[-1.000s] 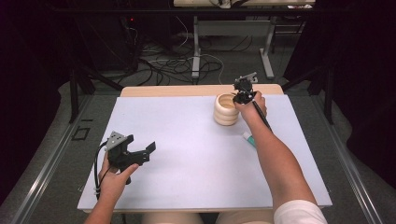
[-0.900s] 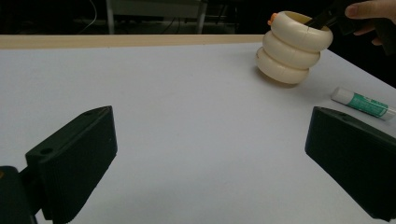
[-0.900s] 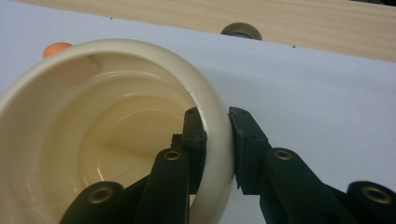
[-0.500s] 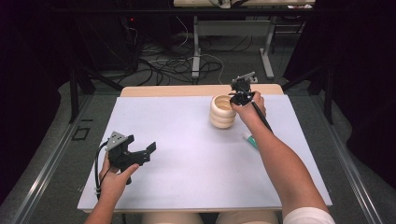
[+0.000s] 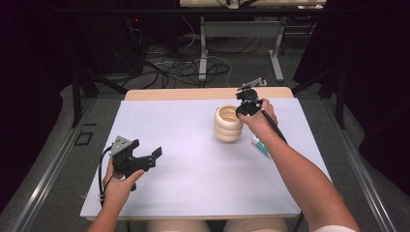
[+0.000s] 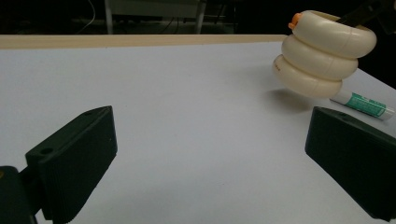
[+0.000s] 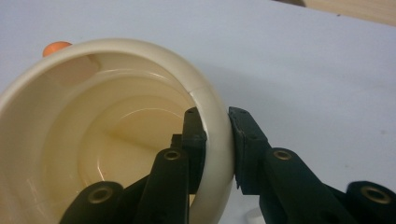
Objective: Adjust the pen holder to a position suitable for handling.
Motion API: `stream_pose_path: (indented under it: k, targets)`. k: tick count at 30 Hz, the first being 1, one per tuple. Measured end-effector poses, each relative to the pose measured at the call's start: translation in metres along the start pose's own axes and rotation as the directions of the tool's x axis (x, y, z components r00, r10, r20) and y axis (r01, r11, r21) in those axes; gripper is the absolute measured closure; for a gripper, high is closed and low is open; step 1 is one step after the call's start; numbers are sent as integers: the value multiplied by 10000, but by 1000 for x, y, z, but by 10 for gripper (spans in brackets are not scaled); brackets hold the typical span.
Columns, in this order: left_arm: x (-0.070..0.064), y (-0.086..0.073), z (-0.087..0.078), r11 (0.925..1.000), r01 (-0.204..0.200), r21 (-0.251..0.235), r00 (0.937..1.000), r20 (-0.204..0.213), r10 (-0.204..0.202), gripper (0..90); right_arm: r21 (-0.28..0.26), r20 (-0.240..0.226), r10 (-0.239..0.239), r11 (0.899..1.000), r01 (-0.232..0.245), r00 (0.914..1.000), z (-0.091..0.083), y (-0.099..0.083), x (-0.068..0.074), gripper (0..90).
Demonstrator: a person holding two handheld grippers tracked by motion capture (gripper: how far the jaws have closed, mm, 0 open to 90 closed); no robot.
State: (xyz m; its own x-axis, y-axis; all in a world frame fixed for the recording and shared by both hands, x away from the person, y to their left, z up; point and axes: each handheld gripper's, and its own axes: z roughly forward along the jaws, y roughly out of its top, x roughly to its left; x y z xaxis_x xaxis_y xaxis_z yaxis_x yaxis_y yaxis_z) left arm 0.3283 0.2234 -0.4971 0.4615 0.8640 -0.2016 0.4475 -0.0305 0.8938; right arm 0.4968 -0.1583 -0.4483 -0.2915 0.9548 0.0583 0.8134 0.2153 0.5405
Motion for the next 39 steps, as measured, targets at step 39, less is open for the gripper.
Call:
stream_pose_path:
  k: [39]
  targets:
    - [-5, -1, 0, 9998, -189, 54, 9998, -68, 189, 23, -329, -1584, -2733, 9619, 2716, 9488, -22, -96, 71, 768]
